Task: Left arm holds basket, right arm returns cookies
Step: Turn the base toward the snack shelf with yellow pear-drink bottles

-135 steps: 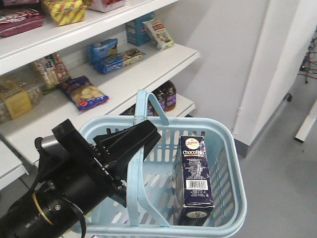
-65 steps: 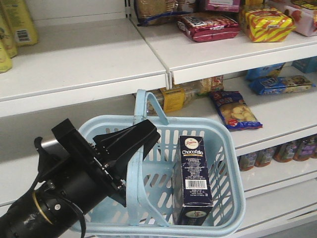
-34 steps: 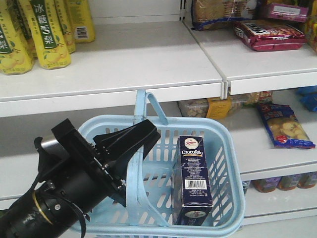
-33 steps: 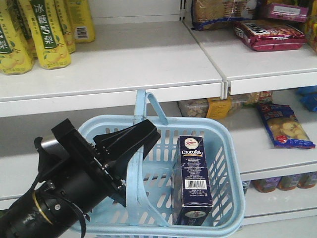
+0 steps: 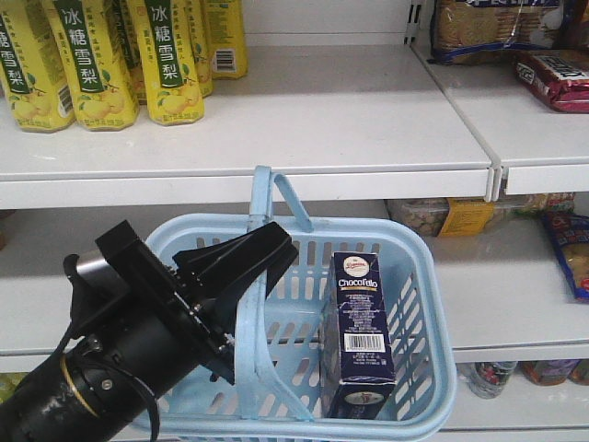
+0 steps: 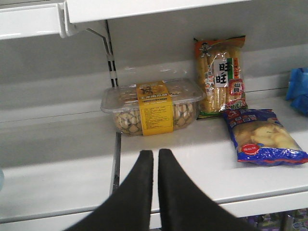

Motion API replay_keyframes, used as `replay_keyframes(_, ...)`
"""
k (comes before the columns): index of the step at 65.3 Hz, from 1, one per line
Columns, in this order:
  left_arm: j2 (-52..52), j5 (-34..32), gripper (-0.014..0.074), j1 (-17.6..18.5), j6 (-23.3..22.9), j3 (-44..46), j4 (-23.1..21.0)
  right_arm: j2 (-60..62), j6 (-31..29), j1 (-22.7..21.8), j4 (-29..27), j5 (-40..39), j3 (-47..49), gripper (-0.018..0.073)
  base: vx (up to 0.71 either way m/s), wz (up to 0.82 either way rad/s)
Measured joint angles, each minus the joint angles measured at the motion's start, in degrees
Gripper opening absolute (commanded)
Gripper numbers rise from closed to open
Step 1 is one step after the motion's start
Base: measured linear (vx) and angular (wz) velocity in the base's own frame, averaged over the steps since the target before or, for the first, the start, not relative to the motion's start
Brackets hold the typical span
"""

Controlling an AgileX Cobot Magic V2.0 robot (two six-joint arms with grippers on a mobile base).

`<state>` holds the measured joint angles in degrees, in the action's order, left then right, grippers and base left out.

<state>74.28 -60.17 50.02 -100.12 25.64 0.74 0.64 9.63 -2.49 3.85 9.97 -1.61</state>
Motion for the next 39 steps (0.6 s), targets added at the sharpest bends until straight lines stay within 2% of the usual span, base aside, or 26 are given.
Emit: replay_keyframes(39, 0.0, 0.0, 0.0, 0.0, 0.0, 0.0, 0.0, 0.0, 0.0, 0.0, 0.0, 0.0, 0.0, -0.0003, 0.01, 0.09)
